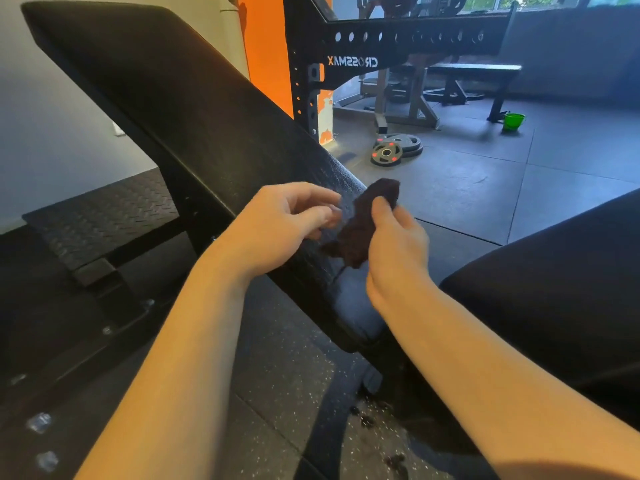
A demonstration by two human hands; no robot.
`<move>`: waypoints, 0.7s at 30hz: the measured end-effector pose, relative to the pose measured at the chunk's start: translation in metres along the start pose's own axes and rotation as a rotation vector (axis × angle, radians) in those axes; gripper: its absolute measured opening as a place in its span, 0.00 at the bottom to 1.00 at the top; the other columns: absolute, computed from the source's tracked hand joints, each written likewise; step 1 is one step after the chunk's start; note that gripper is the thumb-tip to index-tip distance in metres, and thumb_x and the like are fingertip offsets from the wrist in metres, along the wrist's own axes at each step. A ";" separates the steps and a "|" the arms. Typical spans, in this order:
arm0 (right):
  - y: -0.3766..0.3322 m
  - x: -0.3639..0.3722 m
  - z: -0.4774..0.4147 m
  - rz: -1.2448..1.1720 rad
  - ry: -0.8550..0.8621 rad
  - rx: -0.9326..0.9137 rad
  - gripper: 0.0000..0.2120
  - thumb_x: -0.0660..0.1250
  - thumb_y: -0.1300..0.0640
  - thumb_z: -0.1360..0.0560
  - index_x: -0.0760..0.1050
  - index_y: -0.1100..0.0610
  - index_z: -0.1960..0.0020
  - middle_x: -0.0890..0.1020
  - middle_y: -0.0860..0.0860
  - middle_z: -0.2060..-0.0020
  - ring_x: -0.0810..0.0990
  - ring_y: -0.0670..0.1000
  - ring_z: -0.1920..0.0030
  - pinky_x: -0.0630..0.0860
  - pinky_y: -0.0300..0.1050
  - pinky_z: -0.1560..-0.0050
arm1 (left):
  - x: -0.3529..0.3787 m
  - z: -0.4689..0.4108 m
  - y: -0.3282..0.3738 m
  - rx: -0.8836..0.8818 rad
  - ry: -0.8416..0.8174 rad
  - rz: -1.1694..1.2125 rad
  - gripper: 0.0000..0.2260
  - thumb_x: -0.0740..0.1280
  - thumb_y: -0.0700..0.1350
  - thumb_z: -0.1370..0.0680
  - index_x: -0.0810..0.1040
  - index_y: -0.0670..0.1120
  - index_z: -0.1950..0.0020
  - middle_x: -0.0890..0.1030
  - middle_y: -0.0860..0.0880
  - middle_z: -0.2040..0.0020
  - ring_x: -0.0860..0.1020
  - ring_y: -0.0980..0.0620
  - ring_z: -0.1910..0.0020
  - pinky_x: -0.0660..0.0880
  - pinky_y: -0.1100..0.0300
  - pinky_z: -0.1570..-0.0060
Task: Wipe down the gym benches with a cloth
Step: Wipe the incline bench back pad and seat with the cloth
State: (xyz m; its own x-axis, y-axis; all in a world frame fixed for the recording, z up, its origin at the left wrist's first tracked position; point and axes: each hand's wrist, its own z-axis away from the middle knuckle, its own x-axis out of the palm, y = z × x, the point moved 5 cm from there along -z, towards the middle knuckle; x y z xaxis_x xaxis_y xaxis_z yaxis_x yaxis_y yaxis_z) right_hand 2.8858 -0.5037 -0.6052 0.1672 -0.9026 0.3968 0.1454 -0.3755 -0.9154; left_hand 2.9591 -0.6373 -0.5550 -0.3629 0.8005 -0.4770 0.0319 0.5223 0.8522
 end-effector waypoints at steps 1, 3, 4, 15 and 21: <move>0.000 -0.002 0.000 0.127 0.013 -0.106 0.10 0.63 0.51 0.17 0.80 0.50 0.54 0.84 0.51 0.56 0.84 0.48 0.55 0.82 0.48 0.56 | -0.009 -0.002 -0.007 -0.026 0.106 -0.107 0.12 0.67 0.44 0.18 0.81 0.51 0.35 0.84 0.56 0.44 0.82 0.59 0.45 0.78 0.65 0.48; 0.012 0.003 0.004 0.426 -0.073 -0.300 0.10 0.63 0.50 0.17 0.81 0.50 0.53 0.82 0.46 0.56 0.81 0.44 0.53 0.80 0.52 0.50 | -0.026 -0.004 -0.028 -0.149 0.331 -0.359 0.14 0.69 0.47 0.19 0.78 0.52 0.32 0.78 0.54 0.37 0.76 0.56 0.40 0.70 0.67 0.49; 0.025 0.012 0.006 0.609 -0.156 -0.371 0.09 0.62 0.49 0.18 0.82 0.48 0.49 0.82 0.45 0.48 0.79 0.46 0.42 0.76 0.58 0.38 | -0.032 -0.003 -0.039 -0.217 0.416 -0.467 0.17 0.70 0.48 0.19 0.76 0.51 0.30 0.73 0.51 0.32 0.72 0.53 0.35 0.68 0.64 0.47; 0.069 0.039 0.005 1.277 -0.493 -0.627 0.20 0.59 0.57 0.15 0.69 0.51 0.24 0.61 0.50 0.20 0.53 0.51 0.19 0.46 0.48 0.22 | -0.044 0.007 -0.076 -0.258 0.625 -0.482 0.28 0.71 0.45 0.21 0.64 0.46 0.24 0.56 0.47 0.23 0.59 0.45 0.26 0.68 0.55 0.37; 0.089 -0.058 0.032 1.164 -0.226 -0.423 0.19 0.60 0.58 0.16 0.70 0.48 0.26 0.61 0.43 0.22 0.54 0.45 0.20 0.55 0.54 0.19 | -0.040 0.008 -0.081 -0.217 0.603 -0.543 0.27 0.69 0.47 0.19 0.63 0.47 0.23 0.54 0.46 0.22 0.58 0.45 0.25 0.69 0.55 0.37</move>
State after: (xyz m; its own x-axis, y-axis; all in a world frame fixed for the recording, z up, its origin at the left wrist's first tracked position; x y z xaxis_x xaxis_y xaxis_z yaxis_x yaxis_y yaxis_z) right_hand 2.9199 -0.4785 -0.7078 0.1554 -0.7029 -0.6941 -0.5161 0.5413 -0.6638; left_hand 2.9787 -0.7092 -0.6066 -0.7137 0.1272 -0.6888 -0.4486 0.6722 0.5890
